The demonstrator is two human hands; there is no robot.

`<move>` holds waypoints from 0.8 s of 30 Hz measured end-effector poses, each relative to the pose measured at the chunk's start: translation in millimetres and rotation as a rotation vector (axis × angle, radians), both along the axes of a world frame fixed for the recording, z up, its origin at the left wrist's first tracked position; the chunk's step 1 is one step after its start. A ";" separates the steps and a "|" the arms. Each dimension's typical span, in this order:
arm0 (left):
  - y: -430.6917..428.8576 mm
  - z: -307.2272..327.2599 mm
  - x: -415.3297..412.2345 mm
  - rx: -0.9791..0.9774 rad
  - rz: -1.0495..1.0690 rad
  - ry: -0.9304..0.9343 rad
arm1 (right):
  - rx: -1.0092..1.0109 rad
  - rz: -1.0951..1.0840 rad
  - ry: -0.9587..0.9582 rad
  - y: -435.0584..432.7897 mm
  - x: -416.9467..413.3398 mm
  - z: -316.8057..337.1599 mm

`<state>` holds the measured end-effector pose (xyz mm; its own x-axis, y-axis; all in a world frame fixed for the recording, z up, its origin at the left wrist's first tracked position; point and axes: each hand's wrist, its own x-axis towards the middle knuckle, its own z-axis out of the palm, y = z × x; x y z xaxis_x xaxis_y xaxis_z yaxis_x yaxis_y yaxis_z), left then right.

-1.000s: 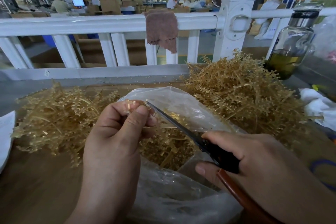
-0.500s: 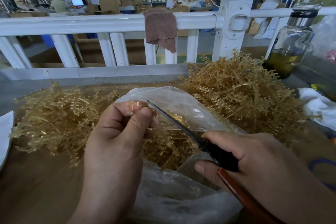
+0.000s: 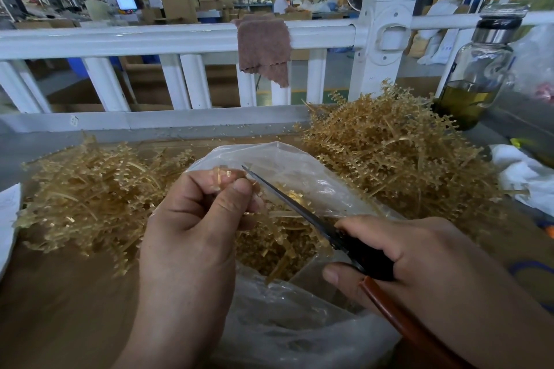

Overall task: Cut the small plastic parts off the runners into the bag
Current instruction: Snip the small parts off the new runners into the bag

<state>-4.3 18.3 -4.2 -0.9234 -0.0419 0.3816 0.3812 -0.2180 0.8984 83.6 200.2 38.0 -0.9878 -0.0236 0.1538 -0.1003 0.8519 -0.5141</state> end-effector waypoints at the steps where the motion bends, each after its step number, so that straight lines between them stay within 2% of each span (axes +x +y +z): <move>1: 0.0 0.4 0.2 0.000 -0.001 -0.006 | -0.001 0.001 0.001 0.4 0.5 0.3; 10: -1.1 8.2 2.3 -0.018 0.007 -0.087 | 0.000 0.020 -0.013 5.3 -3.0 -0.6; 17: -3.9 9.9 2.7 -0.101 -0.076 -0.187 | -0.184 0.014 0.049 5.6 -1.8 2.8; 24: -6.3 12.1 -8.9 0.187 -0.349 -0.467 | -0.225 0.040 -0.008 2.7 -2.5 2.9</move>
<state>-13.2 12.0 7.9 -0.9626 0.2659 -0.0514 -0.1660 -0.4292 0.8878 81.1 202.9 40.9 -0.9881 -0.0285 0.1513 -0.1265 0.7110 -0.6917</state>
